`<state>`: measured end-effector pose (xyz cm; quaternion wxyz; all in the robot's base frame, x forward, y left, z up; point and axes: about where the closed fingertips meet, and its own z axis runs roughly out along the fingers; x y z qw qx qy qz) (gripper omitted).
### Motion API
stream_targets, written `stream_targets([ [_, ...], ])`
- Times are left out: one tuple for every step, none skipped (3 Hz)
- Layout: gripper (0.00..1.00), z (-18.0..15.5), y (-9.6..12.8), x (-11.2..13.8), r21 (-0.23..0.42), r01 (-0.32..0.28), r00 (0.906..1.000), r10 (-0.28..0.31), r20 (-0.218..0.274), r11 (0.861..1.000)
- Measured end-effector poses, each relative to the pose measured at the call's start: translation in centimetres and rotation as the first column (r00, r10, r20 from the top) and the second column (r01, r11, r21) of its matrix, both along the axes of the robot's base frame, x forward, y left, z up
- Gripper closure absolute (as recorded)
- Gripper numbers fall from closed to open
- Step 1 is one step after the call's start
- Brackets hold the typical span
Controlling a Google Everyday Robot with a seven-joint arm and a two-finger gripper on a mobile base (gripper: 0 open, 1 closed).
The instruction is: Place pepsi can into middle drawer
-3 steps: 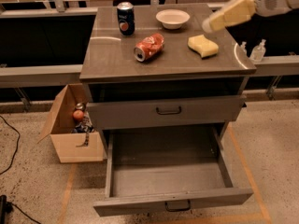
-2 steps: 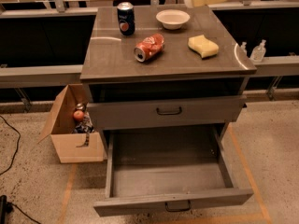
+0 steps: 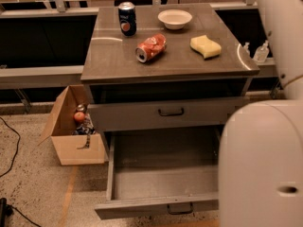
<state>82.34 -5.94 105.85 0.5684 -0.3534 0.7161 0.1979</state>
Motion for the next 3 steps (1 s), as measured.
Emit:
stream_targets([
  [0.0,-0.3,1.6,0.8,-0.004,-0.022,0.9997,0.022,-0.012,1.0],
  [0.0,-2.3,2.7,1.1,0.014,-0.03,0.9984,0.031,-0.048,0.999],
  [0.0,-5.9,4.6,1.9,0.06,-0.047,0.9963,0.051,-0.069,0.997],
])
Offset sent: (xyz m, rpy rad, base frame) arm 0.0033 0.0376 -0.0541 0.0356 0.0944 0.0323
